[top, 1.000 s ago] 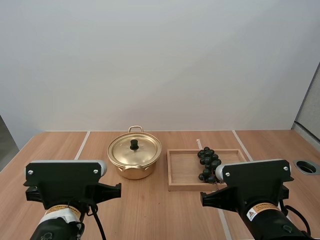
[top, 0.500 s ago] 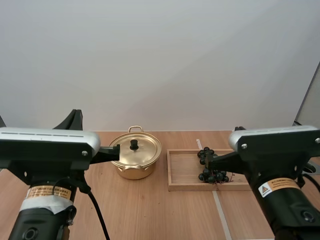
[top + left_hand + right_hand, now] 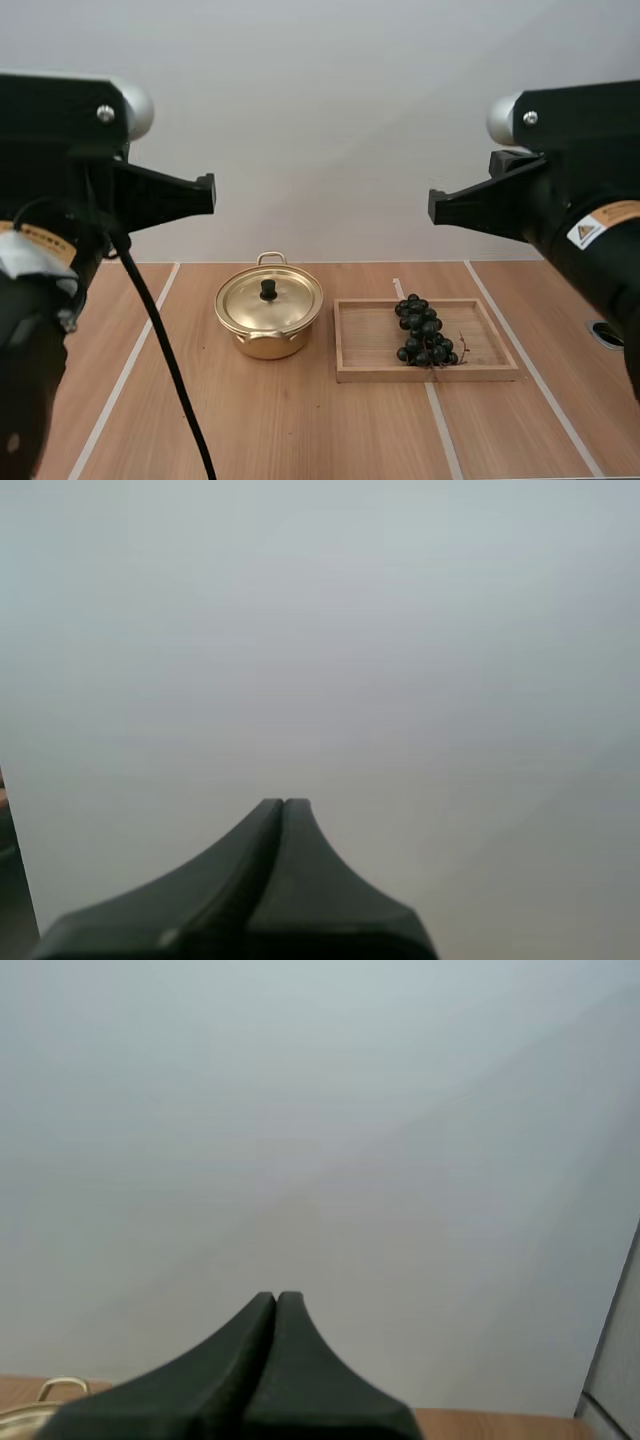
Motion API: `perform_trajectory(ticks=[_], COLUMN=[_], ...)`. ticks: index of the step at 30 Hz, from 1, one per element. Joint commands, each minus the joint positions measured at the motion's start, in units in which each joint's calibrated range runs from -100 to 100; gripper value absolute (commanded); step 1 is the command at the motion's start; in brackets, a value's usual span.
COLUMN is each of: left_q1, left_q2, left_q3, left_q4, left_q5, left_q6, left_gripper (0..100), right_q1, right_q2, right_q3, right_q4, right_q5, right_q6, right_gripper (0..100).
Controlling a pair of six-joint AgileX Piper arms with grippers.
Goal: Open the pot, put the grape inside, and close it
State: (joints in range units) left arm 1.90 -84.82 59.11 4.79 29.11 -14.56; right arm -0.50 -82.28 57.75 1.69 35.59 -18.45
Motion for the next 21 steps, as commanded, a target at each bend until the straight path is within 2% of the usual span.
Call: perform_trajectory(ticks=[1,7,13,21], left_q1=[0.00,0.00,0.00,0.00], left_q2=[5.4,16.8,27.7,42.3], left_q3=[-5.6,-13.9,-19.1,-22.8], left_q4=[-3.4,-14.1,-22.3,-29.7], left_q5=[9.3,26.3,40.8,55.2], left_q6=[2.9,15.6,24.6,33.0], left_gripper=[0,0,0,0], right_q1=[0.1,0.1,0.1,0.1], right_q2=[6.4,19.2,31.2,42.5], right_q3=[-6.3,-18.3,-28.9,-34.1], right_q4=[0.1,0.1,0.1,0.2], right_q5=[7.0,21.8,34.1,43.3], right_q6=[0.2,0.2,0.2,0.2], right_gripper=[0,0,0,0])
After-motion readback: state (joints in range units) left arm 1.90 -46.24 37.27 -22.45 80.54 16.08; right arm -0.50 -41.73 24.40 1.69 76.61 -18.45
